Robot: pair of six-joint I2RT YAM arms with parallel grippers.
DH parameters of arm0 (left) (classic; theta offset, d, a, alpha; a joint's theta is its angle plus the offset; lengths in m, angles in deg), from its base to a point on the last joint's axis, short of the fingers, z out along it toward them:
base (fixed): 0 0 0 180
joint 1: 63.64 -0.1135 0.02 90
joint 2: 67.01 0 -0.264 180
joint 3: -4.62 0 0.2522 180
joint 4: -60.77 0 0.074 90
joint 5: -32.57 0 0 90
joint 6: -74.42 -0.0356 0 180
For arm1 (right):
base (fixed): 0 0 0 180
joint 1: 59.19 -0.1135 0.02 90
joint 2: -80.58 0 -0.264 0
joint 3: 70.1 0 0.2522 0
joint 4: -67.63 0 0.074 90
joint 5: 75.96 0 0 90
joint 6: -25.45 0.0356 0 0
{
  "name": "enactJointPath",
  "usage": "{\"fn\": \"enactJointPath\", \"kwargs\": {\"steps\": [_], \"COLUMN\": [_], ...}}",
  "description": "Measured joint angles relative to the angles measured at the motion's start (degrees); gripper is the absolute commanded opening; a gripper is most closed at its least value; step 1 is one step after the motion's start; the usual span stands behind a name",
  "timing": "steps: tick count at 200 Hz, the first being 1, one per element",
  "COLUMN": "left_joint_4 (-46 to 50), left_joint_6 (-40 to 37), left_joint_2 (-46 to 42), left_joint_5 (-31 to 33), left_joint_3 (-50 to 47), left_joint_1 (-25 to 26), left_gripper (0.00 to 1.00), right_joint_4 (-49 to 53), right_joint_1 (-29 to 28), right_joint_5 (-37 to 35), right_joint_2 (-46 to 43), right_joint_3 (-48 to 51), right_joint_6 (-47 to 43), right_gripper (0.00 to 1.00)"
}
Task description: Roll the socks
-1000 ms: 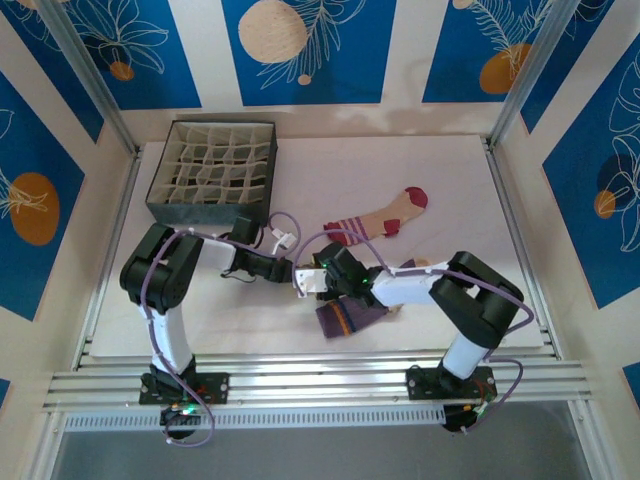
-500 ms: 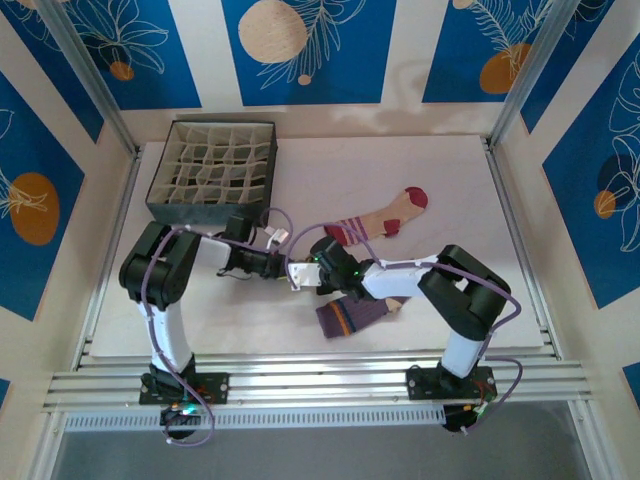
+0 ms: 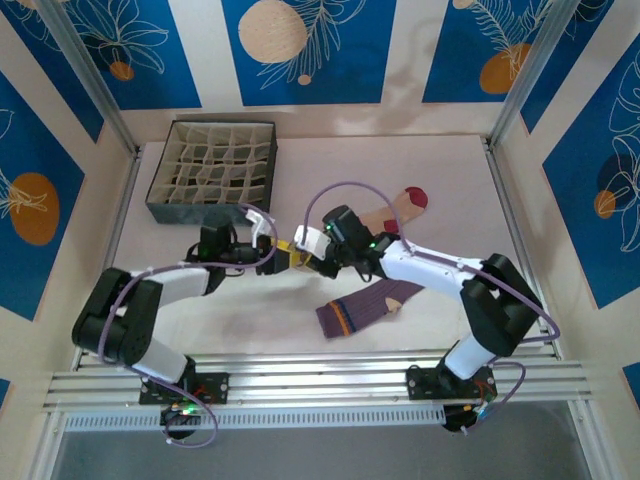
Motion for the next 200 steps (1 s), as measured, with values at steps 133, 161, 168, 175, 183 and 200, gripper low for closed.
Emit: {"fn": "enactJointPath", "kwargs": {"steps": [133, 161, 168, 175, 183, 200], "left_joint_4": [-15.43, -23.78, -25.27, -27.85, -30.67, -35.93], "left_joint_6": [-3.61, 0.68, 1.68, 3.23, 5.16, 8.87], "left_joint_2": [-7.41, -4.26, -3.8, -3.06, -2.14, 0.17], "left_joint_5": [-4.37, -8.61, -9.38, -10.73, -12.17, -15.02], "left_joint_3": [-4.17, -3.82, -3.48, -3.04, -2.51, -0.68], "left_joint_1": [0.02, 0.07, 0.15, 0.17, 0.17, 0.17], "left_gripper": [0.69, 0.58, 0.54, 0.5, 0.44, 0.37], "right_joint_4": [7.85, 10.34, 10.69, 11.08, 11.65, 12.87], "right_joint_1": [7.96, 8.35, 8.48, 8.59, 8.76, 9.42], "right_joint_5": [37.66, 42.18, 43.01, 43.85, 45.13, 47.21], "right_joint_2": [-2.84, -2.84, -2.84, -2.84, -2.82, -2.78], "right_joint_3": [-6.84, -8.09, -8.37, -8.74, -9.29, -10.4], "right_joint_6": [16.2, 16.37, 16.37, 16.37, 16.39, 16.37], "right_gripper": [0.0, 0.0, 0.0, 0.0, 0.0, 0.0]}}
